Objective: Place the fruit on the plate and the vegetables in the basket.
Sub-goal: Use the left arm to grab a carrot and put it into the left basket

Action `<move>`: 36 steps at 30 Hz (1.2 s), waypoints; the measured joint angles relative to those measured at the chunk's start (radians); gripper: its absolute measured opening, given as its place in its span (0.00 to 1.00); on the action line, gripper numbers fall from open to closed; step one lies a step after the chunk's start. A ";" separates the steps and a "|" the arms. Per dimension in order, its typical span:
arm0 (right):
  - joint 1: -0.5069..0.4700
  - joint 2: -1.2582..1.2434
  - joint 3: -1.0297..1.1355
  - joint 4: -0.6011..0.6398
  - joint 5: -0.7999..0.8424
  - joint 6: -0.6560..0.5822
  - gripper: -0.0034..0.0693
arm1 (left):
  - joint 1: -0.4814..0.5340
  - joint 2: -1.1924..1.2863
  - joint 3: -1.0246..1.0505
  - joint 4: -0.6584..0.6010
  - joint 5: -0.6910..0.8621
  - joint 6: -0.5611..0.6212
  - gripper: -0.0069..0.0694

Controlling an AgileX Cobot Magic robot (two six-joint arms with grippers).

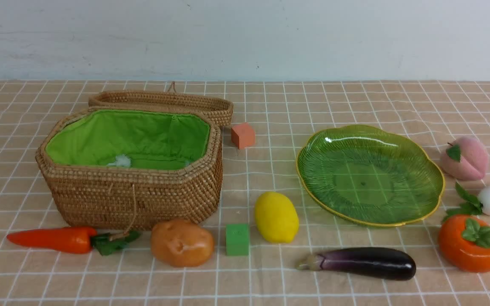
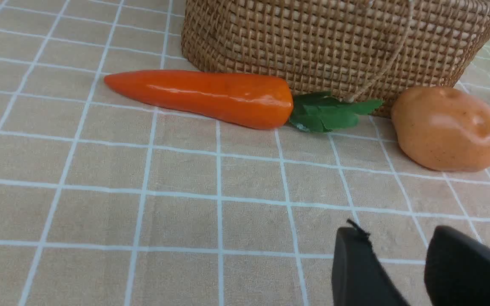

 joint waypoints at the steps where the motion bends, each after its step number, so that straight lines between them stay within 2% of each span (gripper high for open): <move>1: 0.000 0.000 0.000 0.000 0.000 0.000 0.38 | 0.000 0.000 0.000 0.000 0.000 0.000 0.40; 30: 0.000 0.000 0.000 0.000 0.000 0.000 0.38 | 0.000 0.000 0.000 -0.001 -0.016 -0.001 0.40; 33: 0.000 0.000 0.000 0.000 0.000 0.000 0.38 | 0.000 0.000 0.000 -0.069 -0.090 -0.050 0.40; 36: 0.000 0.000 0.000 0.000 0.000 0.000 0.38 | 0.000 0.000 0.000 -0.229 -0.172 -0.163 0.40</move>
